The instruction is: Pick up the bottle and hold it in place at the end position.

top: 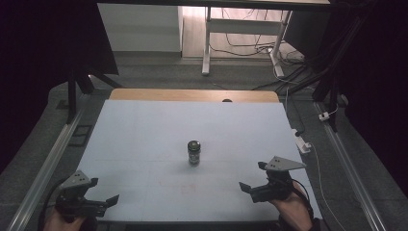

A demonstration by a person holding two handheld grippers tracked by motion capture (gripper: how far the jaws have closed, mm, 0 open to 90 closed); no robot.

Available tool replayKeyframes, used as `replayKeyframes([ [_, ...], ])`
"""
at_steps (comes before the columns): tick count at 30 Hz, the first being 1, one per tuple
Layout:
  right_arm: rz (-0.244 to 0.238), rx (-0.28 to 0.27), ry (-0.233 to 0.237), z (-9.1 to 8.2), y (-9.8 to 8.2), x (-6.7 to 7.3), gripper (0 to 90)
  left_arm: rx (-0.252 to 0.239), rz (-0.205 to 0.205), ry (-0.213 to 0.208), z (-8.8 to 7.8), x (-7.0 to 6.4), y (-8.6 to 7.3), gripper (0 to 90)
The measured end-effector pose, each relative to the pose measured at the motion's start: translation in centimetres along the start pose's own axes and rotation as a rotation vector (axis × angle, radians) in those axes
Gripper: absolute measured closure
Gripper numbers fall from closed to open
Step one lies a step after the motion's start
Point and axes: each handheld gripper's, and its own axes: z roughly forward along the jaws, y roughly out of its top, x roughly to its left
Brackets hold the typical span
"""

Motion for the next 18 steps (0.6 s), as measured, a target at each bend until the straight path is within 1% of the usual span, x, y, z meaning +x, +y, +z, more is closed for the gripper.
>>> replayKeyframes([
  [3, 0.013, 0.001, 0.025, 0.5, 0.3, -0.1, 0.0, 0.0, -0.002, 0.001, 0.0, 0.0, 0.0, 1.5],
  [5, 0.011, 0.006, 0.039, 0.9, 0.5, -0.1, 0.0, 0.0, -0.002, 0.002, 0.0, 0.0, 0.0, 1.4],
  [9, -0.002, 0.018, 0.052, 1.8, 0.8, -0.1, 0.0, 0.0, -0.005, 0.002, 0.0, 0.0, 0.0, 1.3],
  [13, -0.013, 0.02, 0.063, 2.7, 1.2, 0.0, 0.0, 0.002, -0.005, 0.003, 0.0, 0.0, 0.0, 1.0],
  [18, -0.013, 0.025, 0.077, 4.0, 1.6, 0.0, 0.0, 0.003, -0.005, 0.004, 0.0, 0.0, 0.0, 0.8],
])
